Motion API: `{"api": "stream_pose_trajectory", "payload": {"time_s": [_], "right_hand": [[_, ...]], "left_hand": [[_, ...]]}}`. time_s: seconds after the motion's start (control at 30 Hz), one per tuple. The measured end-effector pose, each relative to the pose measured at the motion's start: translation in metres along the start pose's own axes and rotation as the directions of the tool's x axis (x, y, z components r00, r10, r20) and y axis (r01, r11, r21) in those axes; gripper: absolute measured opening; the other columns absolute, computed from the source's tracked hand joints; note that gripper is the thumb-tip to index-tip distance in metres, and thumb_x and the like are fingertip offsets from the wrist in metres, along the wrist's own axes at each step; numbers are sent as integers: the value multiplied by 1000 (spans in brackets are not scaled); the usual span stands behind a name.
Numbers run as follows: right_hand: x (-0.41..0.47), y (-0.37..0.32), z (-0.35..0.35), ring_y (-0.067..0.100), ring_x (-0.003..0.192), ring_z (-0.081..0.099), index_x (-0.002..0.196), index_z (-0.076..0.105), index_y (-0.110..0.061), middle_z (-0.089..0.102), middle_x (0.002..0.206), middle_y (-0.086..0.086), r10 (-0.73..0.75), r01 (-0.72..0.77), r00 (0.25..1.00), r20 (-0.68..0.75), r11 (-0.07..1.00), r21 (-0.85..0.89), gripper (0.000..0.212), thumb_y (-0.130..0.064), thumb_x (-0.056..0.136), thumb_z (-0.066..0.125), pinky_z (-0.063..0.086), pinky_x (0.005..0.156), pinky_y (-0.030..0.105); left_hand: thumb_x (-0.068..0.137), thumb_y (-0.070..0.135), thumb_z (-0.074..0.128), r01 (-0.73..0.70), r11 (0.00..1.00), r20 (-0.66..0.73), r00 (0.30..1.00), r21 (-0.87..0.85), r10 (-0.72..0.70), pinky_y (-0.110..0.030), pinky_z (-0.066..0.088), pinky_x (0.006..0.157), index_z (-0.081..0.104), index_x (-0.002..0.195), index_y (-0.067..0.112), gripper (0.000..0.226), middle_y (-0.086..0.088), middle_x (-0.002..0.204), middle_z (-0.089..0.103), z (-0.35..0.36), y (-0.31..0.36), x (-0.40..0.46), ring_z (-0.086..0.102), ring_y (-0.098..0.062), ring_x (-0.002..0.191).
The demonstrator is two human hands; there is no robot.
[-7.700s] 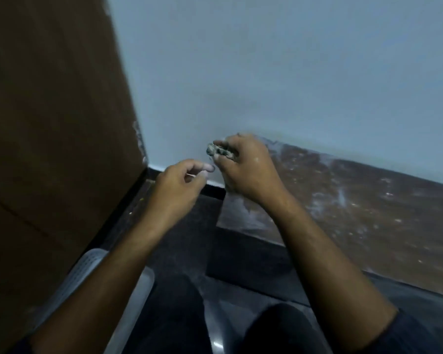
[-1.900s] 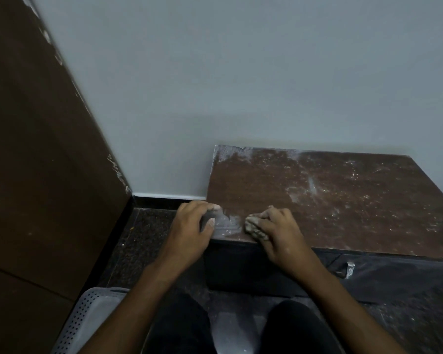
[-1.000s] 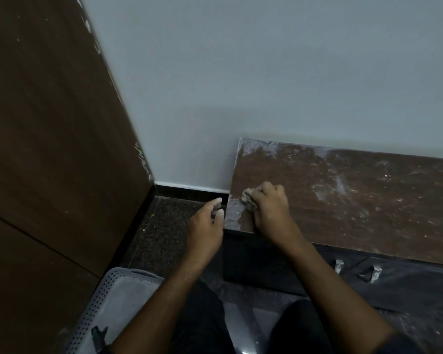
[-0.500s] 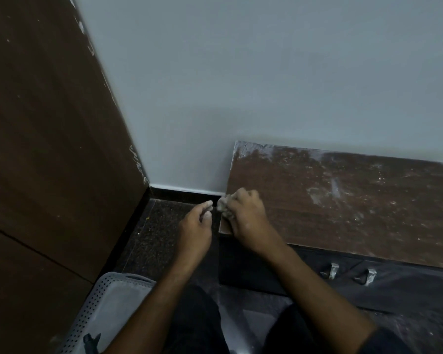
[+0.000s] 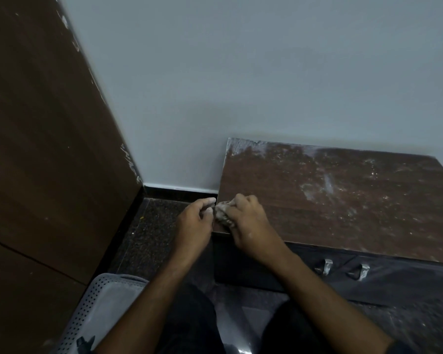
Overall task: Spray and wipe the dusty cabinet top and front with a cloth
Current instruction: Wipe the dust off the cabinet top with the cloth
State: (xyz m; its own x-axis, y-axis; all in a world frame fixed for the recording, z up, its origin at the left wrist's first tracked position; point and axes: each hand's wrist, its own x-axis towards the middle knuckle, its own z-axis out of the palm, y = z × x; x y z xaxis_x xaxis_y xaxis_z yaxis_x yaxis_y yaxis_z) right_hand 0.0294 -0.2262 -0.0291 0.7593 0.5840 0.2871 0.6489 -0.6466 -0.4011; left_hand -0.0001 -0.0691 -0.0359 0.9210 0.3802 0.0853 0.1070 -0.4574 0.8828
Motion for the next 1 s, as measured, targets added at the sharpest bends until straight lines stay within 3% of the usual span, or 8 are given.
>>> {"api": "stream_pose_trajectory", "payload": {"time_s": [0.1, 0.17, 0.33, 0.5, 0.7, 0.77, 0.9, 1.0], "right_hand": [[15, 34, -10, 23, 100, 42, 123, 66, -18, 54, 114, 4, 191, -199, 976, -107, 978, -64, 27, -19, 98, 57, 48, 87, 45], [14, 24, -4, 24, 101, 43, 123, 64, -18, 53, 117, 5, 215, -225, 970, -111, 970, -95, 27, -17, 97, 56, 48, 87, 46], [-22, 7, -6, 27, 112, 46, 135, 57, -17, 54, 127, 8, -12, 13, 999, 30, 999, -30, 42, -15, 93, 55, 44, 95, 41], [22, 51, -13, 22, 107, 44, 129, 63, -16, 55, 123, 2, 248, -259, 959, -138, 963, -71, 31, -20, 101, 52, 44, 98, 43], [-12, 23, -6, 19, 113, 49, 131, 62, -12, 60, 124, 3, 21, -16, 997, -69, 997, 73, 41, -11, 92, 49, 29, 121, 36], [-9, 44, -11, 19, 116, 49, 135, 60, -13, 59, 126, 2, 52, -49, 996, -78, 998, 41, 46, -7, 90, 55, 28, 123, 37], [13, 74, -18, 24, 114, 48, 133, 61, -11, 58, 123, 5, 271, -274, 950, -152, 962, 2, 37, -9, 96, 55, 41, 111, 45], [10, 49, -9, 23, 120, 46, 135, 58, -16, 56, 130, 3, 250, -248, 959, -130, 968, 31, 37, -12, 99, 52, 37, 115, 43]], "left_hand": [[90, 11, 60, -61, 998, 12, 998, 24, 61, -16, 51, 86, 69, 116, 21, 30, 8, 114, 68, 2, 2, 1, 63, -1, 98], [89, 8, 62, -116, 992, -5, 993, 57, 117, -4, 44, 80, 70, 114, 17, 29, 6, 114, 66, 4, 7, 2, 61, 1, 94], [83, 1, 63, -288, 942, -56, 952, 174, 301, -30, 46, 97, 71, 107, 15, 29, 1, 112, 63, 12, 12, 11, 57, -17, 108], [85, 2, 62, -306, 930, -28, 948, 203, 318, -4, 30, 92, 71, 105, 16, 26, 5, 110, 61, 17, 15, 11, 50, -11, 107], [83, 4, 60, -348, 914, 37, 937, 206, 348, -13, 33, 95, 70, 104, 14, 26, 3, 108, 62, 26, 14, 18, 54, -17, 106], [84, 4, 61, -361, 907, 59, 932, 216, 357, -17, 35, 96, 69, 106, 16, 26, 4, 109, 62, 26, 15, 18, 53, -16, 107], [85, 12, 60, -371, 873, 56, 926, 317, 374, -33, 39, 93, 68, 105, 24, 25, 8, 110, 63, 28, 22, 18, 52, -14, 107], [83, 19, 54, -371, 880, 44, 926, 297, 375, -37, 42, 93, 69, 105, 24, 26, 6, 109, 64, 33, 25, 25, 54, -18, 106]]}}
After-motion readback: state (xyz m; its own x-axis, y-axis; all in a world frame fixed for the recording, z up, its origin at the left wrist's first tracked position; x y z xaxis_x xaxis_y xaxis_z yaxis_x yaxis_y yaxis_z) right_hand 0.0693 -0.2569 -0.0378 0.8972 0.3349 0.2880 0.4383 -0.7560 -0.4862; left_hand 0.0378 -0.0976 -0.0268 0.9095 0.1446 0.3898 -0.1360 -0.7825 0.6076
